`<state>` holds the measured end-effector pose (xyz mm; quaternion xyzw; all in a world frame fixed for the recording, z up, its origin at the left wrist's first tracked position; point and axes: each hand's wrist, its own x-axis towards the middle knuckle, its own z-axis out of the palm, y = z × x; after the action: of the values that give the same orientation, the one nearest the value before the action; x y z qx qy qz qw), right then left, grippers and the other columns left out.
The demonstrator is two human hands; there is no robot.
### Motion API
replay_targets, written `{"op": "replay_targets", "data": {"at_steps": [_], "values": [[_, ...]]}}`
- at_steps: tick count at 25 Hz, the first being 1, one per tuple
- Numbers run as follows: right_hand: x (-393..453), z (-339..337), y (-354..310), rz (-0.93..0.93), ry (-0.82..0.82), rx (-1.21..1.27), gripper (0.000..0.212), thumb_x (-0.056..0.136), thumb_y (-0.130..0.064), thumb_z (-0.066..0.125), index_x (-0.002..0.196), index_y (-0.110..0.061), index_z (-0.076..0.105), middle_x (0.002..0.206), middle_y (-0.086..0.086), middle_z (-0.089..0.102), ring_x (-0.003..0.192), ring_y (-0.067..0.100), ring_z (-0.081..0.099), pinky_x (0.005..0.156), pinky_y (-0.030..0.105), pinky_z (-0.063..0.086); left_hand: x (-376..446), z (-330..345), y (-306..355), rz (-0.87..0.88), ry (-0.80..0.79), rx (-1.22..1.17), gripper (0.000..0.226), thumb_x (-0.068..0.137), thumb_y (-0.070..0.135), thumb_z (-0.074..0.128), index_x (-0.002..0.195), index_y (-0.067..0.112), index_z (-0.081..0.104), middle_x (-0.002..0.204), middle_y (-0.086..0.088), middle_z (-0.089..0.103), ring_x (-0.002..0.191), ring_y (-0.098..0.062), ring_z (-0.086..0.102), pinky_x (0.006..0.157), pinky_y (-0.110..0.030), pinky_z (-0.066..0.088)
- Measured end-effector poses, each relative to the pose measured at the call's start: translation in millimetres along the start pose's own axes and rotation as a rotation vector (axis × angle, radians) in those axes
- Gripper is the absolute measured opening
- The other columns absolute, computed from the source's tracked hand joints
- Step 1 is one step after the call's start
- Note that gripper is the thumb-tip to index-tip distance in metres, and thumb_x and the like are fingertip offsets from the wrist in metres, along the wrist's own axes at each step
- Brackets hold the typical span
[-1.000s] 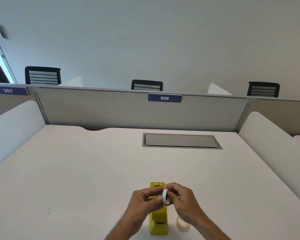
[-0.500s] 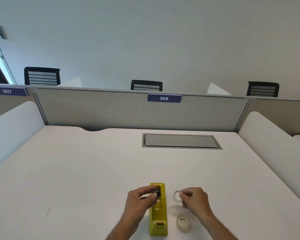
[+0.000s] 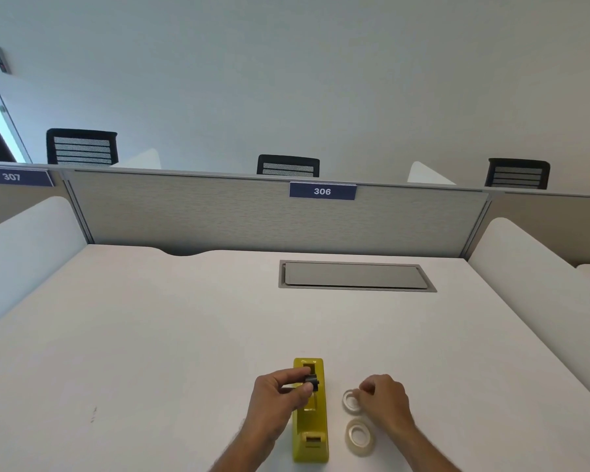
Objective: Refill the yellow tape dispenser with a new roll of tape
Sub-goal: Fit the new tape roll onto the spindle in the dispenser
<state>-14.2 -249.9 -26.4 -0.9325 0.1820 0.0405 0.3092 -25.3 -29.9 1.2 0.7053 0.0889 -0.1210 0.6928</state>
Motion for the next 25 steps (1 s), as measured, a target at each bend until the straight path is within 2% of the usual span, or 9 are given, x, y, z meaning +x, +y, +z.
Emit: {"op": "replay_targets", "data": {"at_steps": [3, 5, 7, 9, 12, 14, 17, 20, 25], "values": [[-11, -5, 1, -0.105, 0.028, 0.065, 0.015, 0.075, -0.038, 0.077, 0.079, -0.026, 0.069, 0.073, -0.010, 0.070, 0.070, 0.005, 0.064, 0.064, 0.020, 0.048, 0, -2, 0, 0.015, -0.012, 0.004, 0.024, 0.084, 0.010, 0.079, 0.096, 0.031, 0.078, 0.096, 0.008, 0.080, 0.091, -0.018, 0.076, 0.085, -0.034, 0.063], [-21, -10, 5, -0.237, -0.077, 0.031, 0.025, 0.067, -0.047, 0.077, 0.081, -0.030, 0.065, 0.075, -0.012, 0.068, 0.067, 0.003, 0.062, 0.061, 0.014, 0.046, -1, -3, -1, 0.022, -0.025, 0.002, 0.024, 0.084, 0.009, 0.079, 0.099, 0.028, 0.078, 0.095, 0.007, 0.081, 0.091, -0.019, 0.076, 0.084, -0.034, 0.063], [-30, -11, 12, -0.424, -0.181, -0.188, 0.044, 0.062, -0.063, 0.070, 0.094, -0.034, 0.059, 0.087, -0.020, 0.063, 0.074, 0.001, 0.057, 0.066, 0.013, 0.043, -2, -3, -1, 0.021, -0.028, -0.002, 0.025, 0.084, 0.009, 0.079, 0.100, 0.027, 0.078, 0.095, 0.008, 0.081, 0.091, -0.019, 0.076, 0.082, -0.033, 0.063], [-35, -9, 18, -0.535, -0.213, -0.381, 0.062, 0.058, -0.073, 0.062, 0.110, -0.040, 0.052, 0.102, -0.024, 0.056, 0.090, -0.002, 0.053, 0.077, 0.019, 0.043, -3, -2, -1, 0.018, -0.031, -0.006, 0.025, 0.083, 0.009, 0.079, 0.099, 0.029, 0.077, 0.095, 0.009, 0.080, 0.091, -0.017, 0.076, 0.079, -0.031, 0.063], [-36, -5, 20, -0.566, -0.219, -0.437, 0.069, 0.060, -0.065, 0.061, 0.124, -0.043, 0.047, 0.120, -0.026, 0.048, 0.110, 0.001, 0.051, 0.086, 0.025, 0.045, -4, -2, -1, 0.020, -0.041, -0.008, 0.025, 0.083, 0.010, 0.079, 0.099, 0.029, 0.076, 0.097, 0.008, 0.080, 0.091, -0.018, 0.076, 0.082, -0.033, 0.063], [-35, -5, 21, -0.574, -0.235, -0.427, 0.062, 0.066, -0.057, 0.061, 0.125, -0.042, 0.050, 0.122, -0.023, 0.047, 0.108, 0.005, 0.054, 0.085, 0.025, 0.047, -5, -3, -1, 0.024, -0.047, -0.017, 0.026, 0.083, 0.008, 0.079, 0.101, 0.026, 0.077, 0.098, 0.004, 0.081, 0.091, -0.020, 0.076, 0.084, -0.036, 0.063], [-36, -7, 21, -0.552, -0.236, -0.349, 0.048, 0.068, -0.054, 0.061, 0.114, -0.038, 0.058, 0.111, -0.019, 0.049, 0.091, 0.007, 0.059, 0.073, 0.021, 0.047, -8, -5, -2, 0.034, -0.050, -0.026, 0.026, 0.083, 0.006, 0.079, 0.103, 0.022, 0.077, 0.095, 0.002, 0.081, 0.089, -0.021, 0.076, 0.081, -0.035, 0.064], [-38, -8, 15, -0.496, -0.238, -0.226, 0.040, 0.064, -0.050, 0.065, 0.100, -0.034, 0.058, 0.102, -0.020, 0.055, 0.083, 0.005, 0.058, 0.070, 0.019, 0.049, -10, -5, -3, 0.030, -0.052, -0.035, 0.025, 0.082, 0.007, 0.080, 0.102, 0.022, 0.078, 0.096, 0.001, 0.081, 0.092, -0.023, 0.076, 0.083, -0.037, 0.064], [-46, -13, -8, -0.348, -0.211, 0.316, 0.040, 0.060, -0.030, 0.080, 0.097, -0.042, 0.073, 0.100, -0.019, 0.069, 0.086, 0.004, 0.065, 0.065, 0.012, 0.051, -13, -4, -1, 0.018, -0.048, -0.047, 0.025, 0.081, 0.008, 0.081, 0.102, 0.021, 0.079, 0.099, 0.000, 0.080, 0.092, -0.022, 0.075, 0.084, -0.036, 0.063]]}}
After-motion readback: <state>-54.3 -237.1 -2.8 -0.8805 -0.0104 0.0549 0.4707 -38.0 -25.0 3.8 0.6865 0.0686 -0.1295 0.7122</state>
